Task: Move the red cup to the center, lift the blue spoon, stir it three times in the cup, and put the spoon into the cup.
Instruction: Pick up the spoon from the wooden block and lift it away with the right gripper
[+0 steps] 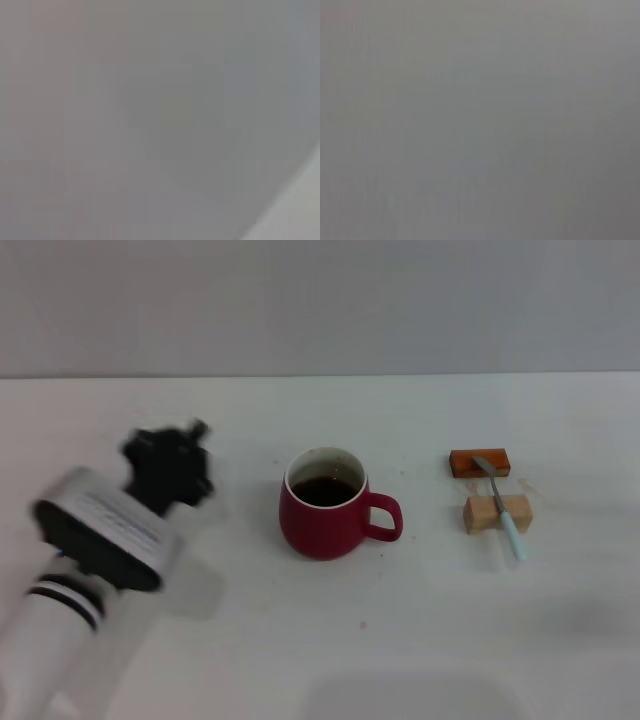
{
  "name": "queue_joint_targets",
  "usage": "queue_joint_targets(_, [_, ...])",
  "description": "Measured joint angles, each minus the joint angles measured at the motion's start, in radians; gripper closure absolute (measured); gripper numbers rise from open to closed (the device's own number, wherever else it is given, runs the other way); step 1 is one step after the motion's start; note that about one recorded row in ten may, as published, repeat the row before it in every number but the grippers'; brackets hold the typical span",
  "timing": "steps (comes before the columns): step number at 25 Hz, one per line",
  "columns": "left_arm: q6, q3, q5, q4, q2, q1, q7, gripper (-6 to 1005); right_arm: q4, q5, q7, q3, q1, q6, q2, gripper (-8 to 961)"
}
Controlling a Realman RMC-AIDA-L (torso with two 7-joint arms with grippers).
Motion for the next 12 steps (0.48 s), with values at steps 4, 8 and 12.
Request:
queue_joint_targets(4, [0.072, -0.161, 0.0, 0.024, 0.0, 0.032, -0.042, 947, 0.001, 0.0, 0.0, -0.007, -0.004, 0.0, 0.0, 261])
queue_joint_targets(8, [0.102, -0.323, -0.001, 0.032, 0.003, 0.053, -0.097, 946, 0.001, 0.0, 0.001, -0.009, -0.004, 0.0, 0.0, 261])
queue_joint_targets(12, [0.11, -0.432, 0.001, 0.043, 0.007, 0.058, -0.175, 945, 0.003, 0.0, 0.001, -0.011, -0.005, 0.0, 0.002, 261])
